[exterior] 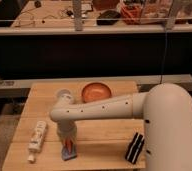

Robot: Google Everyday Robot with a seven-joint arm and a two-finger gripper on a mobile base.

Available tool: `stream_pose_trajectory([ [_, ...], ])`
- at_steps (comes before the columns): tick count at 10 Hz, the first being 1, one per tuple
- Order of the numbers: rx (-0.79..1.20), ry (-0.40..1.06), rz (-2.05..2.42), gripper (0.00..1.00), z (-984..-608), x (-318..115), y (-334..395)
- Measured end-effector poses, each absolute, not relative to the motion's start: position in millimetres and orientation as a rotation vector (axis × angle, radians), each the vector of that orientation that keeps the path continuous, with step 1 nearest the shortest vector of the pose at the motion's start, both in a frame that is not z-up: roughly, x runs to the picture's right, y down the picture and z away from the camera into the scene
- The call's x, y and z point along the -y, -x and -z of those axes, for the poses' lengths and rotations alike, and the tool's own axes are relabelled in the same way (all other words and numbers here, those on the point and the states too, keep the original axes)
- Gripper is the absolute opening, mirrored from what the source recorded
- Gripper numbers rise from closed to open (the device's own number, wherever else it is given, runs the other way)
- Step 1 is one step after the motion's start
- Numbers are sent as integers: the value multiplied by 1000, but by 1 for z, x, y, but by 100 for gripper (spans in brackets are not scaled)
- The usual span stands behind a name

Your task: Place the pepper on the white sponge

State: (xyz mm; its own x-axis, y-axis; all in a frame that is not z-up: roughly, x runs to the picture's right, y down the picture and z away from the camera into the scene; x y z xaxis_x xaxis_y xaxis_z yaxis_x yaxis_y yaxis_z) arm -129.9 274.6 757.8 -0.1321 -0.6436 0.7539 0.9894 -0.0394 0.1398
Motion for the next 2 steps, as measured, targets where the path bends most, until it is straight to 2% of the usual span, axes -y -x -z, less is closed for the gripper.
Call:
stream_pose_trajectory([
  [2,781,573,1559,80,-756,-273,131],
])
